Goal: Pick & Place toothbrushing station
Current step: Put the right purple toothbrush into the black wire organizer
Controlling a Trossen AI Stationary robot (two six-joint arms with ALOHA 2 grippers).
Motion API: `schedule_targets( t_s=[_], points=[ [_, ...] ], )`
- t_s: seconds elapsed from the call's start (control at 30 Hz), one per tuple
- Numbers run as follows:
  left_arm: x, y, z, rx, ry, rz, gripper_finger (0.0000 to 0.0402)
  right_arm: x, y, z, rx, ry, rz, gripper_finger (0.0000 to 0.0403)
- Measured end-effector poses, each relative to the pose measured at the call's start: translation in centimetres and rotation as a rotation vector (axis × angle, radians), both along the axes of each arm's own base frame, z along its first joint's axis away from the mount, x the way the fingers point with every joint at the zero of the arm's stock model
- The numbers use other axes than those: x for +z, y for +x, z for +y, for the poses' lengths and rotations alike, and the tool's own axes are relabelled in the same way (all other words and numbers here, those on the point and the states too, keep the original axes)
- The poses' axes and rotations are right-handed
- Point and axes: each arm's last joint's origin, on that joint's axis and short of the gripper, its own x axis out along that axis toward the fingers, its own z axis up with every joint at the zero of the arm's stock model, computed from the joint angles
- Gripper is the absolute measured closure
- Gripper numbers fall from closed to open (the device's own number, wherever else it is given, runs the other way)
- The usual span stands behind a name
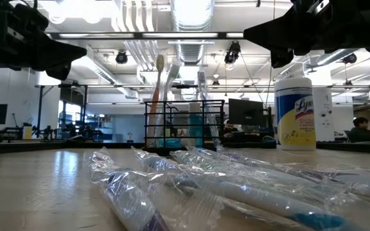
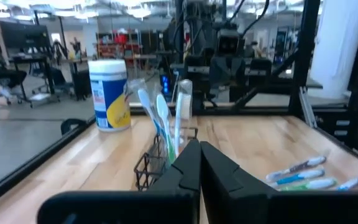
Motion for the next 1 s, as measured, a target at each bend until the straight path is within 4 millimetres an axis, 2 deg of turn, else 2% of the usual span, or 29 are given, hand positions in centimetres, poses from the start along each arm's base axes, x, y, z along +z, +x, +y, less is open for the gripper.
schedule_targets(
  t_s=[0.1,0.2,0.47,0.7,0.87,1.0],
  points=[
    [-0.3,-0.2,0.0,0.000,0.003,0.002,0.0397,0.2,-0.1,0.0,-0.003,0.003,-0.012,0.0394],
    [-0.6,-0.3,0.0,0.000,0.004,0.003,0.0398,1.6,-0.6,-0.3,-0.018,0.013,-0.073,0.0394],
    [-0.7,-0.4,-0.1,-0.014,-0.005,0.015,0.0396,4.7,-4.3,-1.9,-0.044,0.008,-0.102,0.0394],
    [-0.8,-0.4,-0.2,-0.038,-0.007,0.017,0.0399,3.6,-7.4,-2.8,0.038,0.027,-0.213,0.0394],
    [-0.8,-0.4,-0.2,-0.038,-0.005,0.018,0.0395,2.9,-7.8,-2.9,0.045,0.052,-0.213,0.0394],
    [-0.8,-0.4,-0.2,-0.038,-0.005,0.018,0.0388,2.7,-7.4,-2.7,0.047,0.037,-0.160,0.0394]
  ],
)
